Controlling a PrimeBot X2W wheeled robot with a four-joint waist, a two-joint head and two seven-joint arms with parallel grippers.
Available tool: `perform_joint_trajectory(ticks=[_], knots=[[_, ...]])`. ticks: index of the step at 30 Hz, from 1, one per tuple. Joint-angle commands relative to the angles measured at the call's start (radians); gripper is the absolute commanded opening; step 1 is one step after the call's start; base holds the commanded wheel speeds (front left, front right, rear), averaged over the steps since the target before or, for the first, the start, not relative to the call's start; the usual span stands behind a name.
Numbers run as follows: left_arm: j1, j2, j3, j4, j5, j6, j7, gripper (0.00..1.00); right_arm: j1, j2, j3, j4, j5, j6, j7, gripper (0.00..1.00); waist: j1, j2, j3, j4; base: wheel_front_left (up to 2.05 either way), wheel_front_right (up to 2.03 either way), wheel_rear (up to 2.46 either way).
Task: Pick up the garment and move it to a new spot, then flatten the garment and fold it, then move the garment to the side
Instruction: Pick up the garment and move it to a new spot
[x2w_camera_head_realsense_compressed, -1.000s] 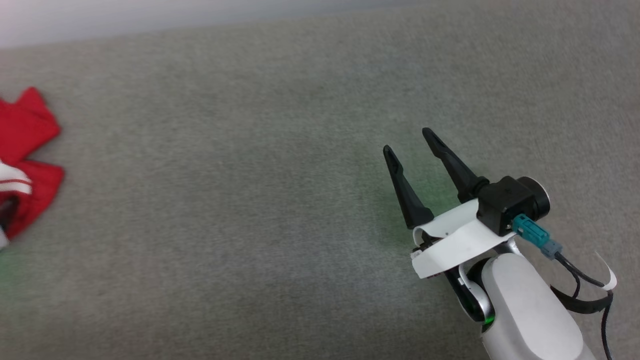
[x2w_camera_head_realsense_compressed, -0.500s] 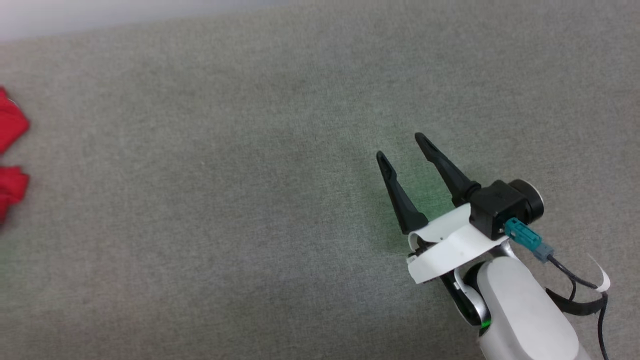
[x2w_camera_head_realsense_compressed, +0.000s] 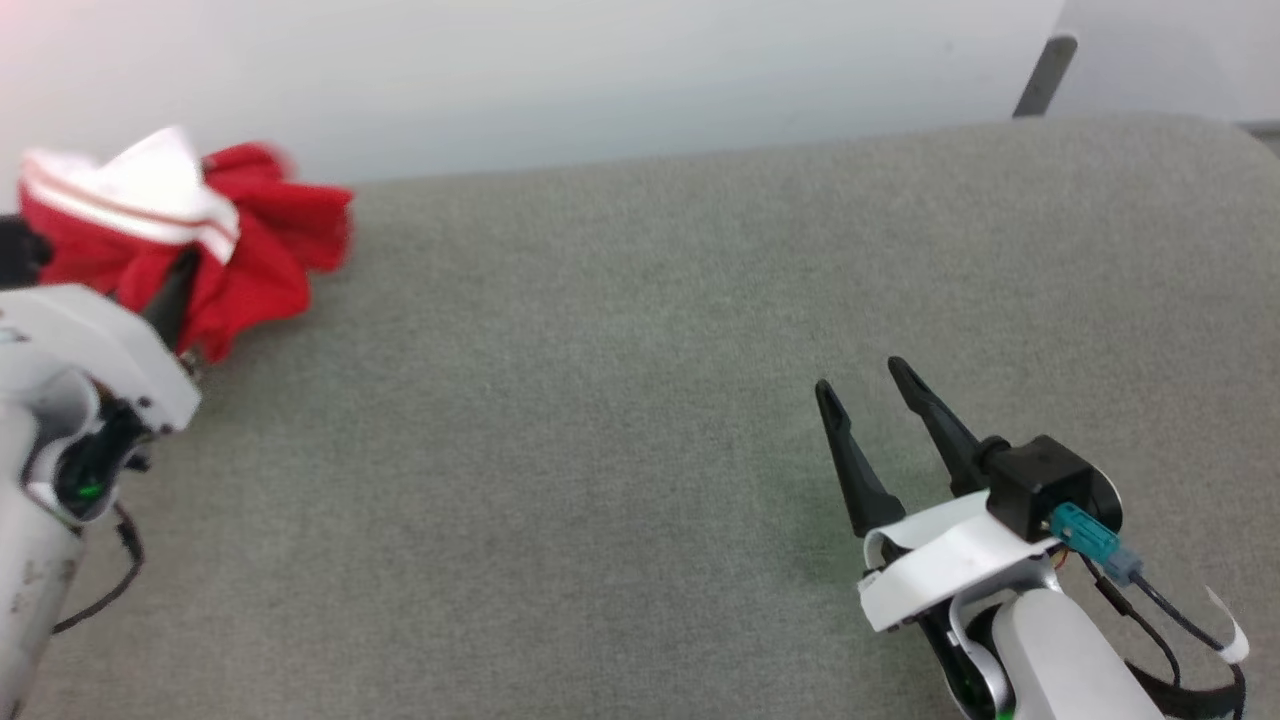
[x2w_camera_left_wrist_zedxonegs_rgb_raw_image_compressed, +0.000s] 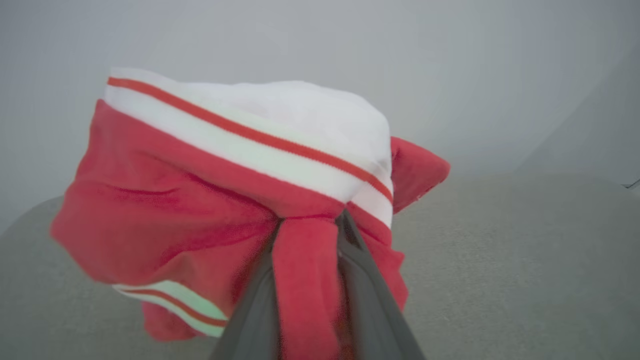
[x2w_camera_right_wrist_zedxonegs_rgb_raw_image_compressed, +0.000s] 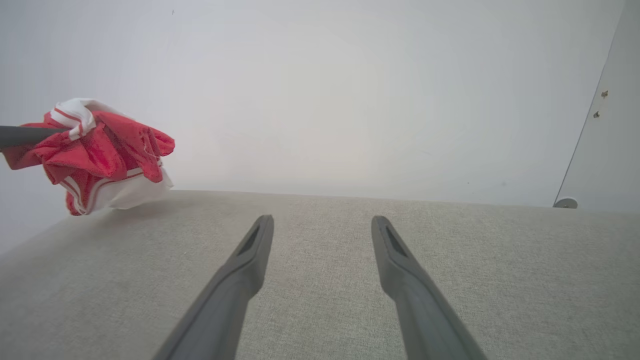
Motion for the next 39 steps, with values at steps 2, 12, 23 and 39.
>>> perform_joint_trajectory(ticks=[2, 12, 23, 39], knots=[[-0.005, 0.009, -0.032, -0.095, -0.015, 0.001, -0.009, 0.00, 0.023, 0.002, -0.021, -0.016, 0.006, 0.000, -0.001, 1.00, -0.0001, -0.0001, -0.046, 0.016, 0.00, 0.00, 0.00], [-0.068, -0.027, -0.205, -0.440, -0.002, 0.001, 0.063, 0.00, 0.057, 0.002, -0.111, -0.075, 0.059, 0.000, -0.001, 1.00, -0.0001, -0.0001, -0.001, -0.096, 0.00, 0.00, 0.00], [-0.260, -0.198, -0.375, -0.485, 0.035, 0.001, 0.087, 0.00, 0.041, 0.002, -0.171, -0.130, 0.122, 0.000, -0.001, 1.00, -0.0001, -0.0001, 0.093, -0.232, 0.00, 0.00, 0.00], [-0.244, -0.070, -0.638, -0.594, 0.158, 0.001, 0.210, 0.00, 0.046, 0.002, -0.168, -0.155, 0.194, 0.000, -0.001, 1.00, -0.0001, -0.0001, 0.159, -0.333, 0.00, 0.00, 0.00]])
